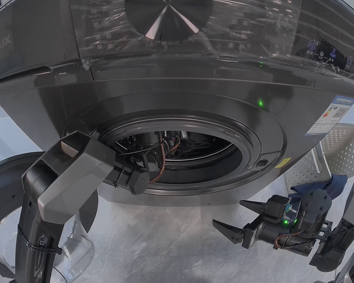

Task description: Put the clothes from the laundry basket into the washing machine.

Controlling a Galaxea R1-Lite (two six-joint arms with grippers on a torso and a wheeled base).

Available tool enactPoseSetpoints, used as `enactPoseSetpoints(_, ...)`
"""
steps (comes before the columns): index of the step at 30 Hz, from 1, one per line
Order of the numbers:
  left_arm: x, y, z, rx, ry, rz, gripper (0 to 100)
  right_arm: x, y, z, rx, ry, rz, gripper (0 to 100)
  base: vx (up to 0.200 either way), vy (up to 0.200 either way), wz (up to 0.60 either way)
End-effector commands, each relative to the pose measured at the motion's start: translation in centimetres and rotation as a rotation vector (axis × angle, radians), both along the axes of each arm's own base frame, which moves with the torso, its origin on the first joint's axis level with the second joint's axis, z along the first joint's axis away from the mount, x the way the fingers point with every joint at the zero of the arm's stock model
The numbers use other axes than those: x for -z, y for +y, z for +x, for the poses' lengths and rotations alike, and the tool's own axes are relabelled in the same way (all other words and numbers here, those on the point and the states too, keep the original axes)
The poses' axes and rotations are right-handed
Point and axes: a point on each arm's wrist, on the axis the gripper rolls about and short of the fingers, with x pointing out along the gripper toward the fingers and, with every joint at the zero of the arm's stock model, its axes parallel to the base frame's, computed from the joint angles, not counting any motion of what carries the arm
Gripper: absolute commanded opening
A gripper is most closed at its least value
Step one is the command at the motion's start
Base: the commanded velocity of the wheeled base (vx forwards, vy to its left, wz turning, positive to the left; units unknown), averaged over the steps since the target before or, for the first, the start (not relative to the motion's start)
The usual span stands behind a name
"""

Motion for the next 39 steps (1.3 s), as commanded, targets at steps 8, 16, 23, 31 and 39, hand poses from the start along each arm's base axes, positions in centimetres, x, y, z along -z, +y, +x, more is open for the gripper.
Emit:
enactPoseSetpoints(8, -0.4, 0.6, -4.0, 0.043, 0.094, 0.059, 100, 0.1, 0.0, 0.0, -0.003, 0.004, -0.003, 100, 0.0, 0.0, 0.0)
enactPoseSetpoints(16, 0.2, 1.6, -9.4, 0.113, 0.202, 0.142, 100, 0.0, 0.0, -0.1, -0.005, 0.0, -0.001, 100, 0.0, 0.0, 0.0)
enactPoseSetpoints(23, 1.0, 1.9, -13.1, 0.166, 0.254, 0.188, 100, 0.0, 0.0, -0.1, -0.005, 0.0, -0.001, 100, 0.0, 0.0, 0.0)
enactPoseSetpoints(31, 1.1, 1.7, -13.7, 0.208, 0.236, 0.184, 100, 0.0, 0.0, -0.1, -0.005, 0.0, -0.001, 100, 0.0, 0.0, 0.0)
enactPoseSetpoints(39, 4.3, 1.3, -9.5, 0.19, 0.247, 0.204, 100, 0.0, 0.1, -0.1, -0.005, 0.0, -0.001, 100, 0.0, 0.0, 0.0)
